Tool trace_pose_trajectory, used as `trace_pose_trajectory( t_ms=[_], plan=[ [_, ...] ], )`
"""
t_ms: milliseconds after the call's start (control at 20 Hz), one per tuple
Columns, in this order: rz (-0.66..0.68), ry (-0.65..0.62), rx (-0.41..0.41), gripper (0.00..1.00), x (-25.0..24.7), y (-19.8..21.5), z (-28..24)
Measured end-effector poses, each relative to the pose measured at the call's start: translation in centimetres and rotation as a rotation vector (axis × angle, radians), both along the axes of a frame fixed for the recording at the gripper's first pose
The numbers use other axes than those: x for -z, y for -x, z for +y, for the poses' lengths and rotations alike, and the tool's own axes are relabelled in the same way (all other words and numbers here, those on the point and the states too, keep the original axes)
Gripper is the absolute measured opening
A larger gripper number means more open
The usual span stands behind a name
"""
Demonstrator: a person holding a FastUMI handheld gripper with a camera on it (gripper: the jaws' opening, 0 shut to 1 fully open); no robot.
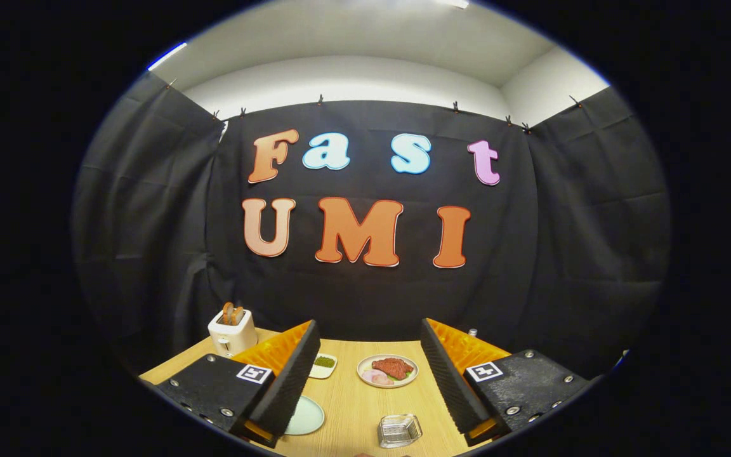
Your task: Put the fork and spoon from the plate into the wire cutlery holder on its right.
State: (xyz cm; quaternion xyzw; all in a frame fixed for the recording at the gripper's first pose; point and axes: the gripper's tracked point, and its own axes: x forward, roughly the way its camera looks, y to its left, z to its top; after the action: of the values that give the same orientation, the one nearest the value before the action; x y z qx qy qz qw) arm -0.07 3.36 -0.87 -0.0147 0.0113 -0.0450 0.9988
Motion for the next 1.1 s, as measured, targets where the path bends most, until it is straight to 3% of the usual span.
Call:
trace_pose_trajectory(
  t_ms=[250,550,750,1100],
  plan=[
    [-0.034,-0.03,0.033,0.97,-1.4,-0.7,0.3],
    [0.023,-0.043,0.021,0.97,0.4,-1.9,1.6],
    [0.136,-0.057,-0.01,0.97,4.1,-3.3,3.6],
    [0.452,-0.121,-0.126,0.93,12.8,-4.6,8.8]
  ],
)
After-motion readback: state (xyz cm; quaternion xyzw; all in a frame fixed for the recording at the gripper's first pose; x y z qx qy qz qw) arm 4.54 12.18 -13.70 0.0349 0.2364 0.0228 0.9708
